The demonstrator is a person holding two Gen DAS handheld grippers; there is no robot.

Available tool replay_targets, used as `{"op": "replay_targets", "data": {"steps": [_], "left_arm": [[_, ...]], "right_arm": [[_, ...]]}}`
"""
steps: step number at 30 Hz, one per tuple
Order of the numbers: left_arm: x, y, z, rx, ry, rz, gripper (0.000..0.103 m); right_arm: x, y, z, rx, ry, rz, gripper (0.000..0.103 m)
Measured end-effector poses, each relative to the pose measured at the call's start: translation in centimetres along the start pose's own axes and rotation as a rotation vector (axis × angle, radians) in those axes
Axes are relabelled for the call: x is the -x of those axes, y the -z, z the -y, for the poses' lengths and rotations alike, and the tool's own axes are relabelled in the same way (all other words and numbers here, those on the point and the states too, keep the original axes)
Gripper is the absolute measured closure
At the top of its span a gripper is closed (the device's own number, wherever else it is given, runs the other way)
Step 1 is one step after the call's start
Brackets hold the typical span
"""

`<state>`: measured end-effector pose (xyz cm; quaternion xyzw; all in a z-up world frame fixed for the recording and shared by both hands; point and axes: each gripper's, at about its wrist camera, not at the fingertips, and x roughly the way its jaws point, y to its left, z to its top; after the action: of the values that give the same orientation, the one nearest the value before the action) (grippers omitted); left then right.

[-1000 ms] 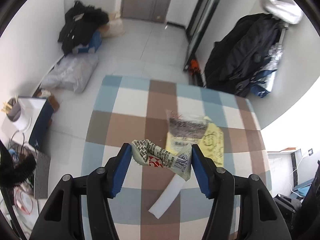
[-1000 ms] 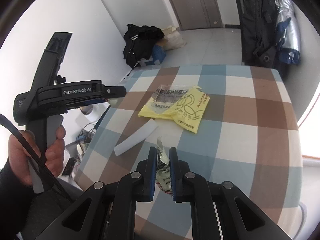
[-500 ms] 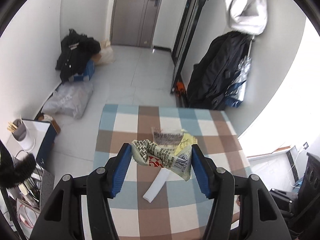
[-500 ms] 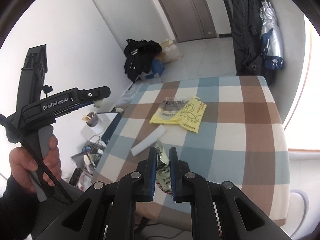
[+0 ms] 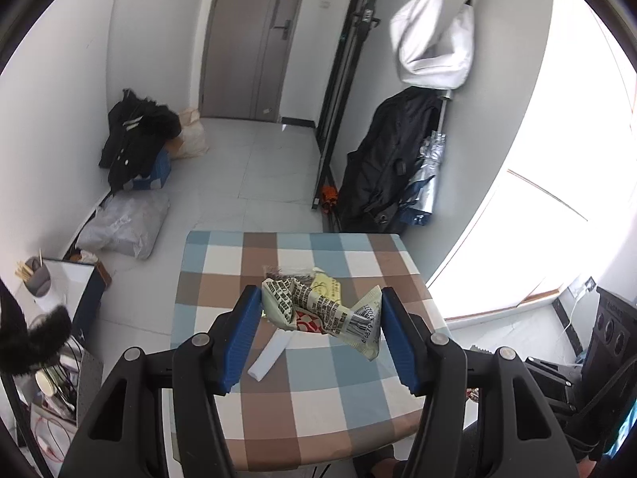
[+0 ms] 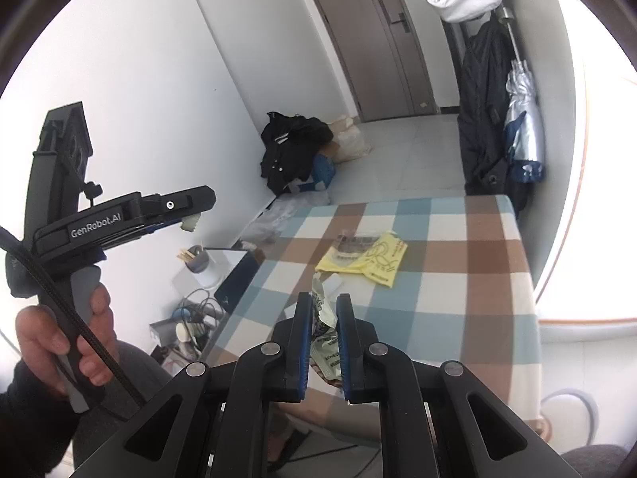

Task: Collect trash
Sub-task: 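Carry both wrappers toward the white bin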

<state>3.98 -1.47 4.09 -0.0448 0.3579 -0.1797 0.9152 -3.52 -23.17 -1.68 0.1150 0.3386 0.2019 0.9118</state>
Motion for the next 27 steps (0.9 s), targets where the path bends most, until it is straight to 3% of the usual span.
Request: {"op": "replay_targets", "data": {"steps": [4, 10, 19, 27], "left_arm": [[0.8, -0.2, 2.4, -0.054, -0.003, 0.027, 0.047], [1.3, -1.0, 6.1, -0.083, 0.054, 0.046, 0.047], [-0.3, -1.8, 11.6, -0.135, 0.101, 0.033, 0.047], [-3.5, -1.6, 19.1, -0.219, 0.246, -0.059, 0.047]], "right_arm": [[2.3, -0.5, 0.8, -0.008, 0.0, 0.063, 0.092], [6.6, -1.7, 2.5, -0.011, 0.021, 0.156, 0.092], [13.5, -2.7, 7.3, -0.039, 0.116, 0.263, 0.092], [18.1, -1.2, 13.1, -0.104, 0.246, 0.299, 0.092]]}}
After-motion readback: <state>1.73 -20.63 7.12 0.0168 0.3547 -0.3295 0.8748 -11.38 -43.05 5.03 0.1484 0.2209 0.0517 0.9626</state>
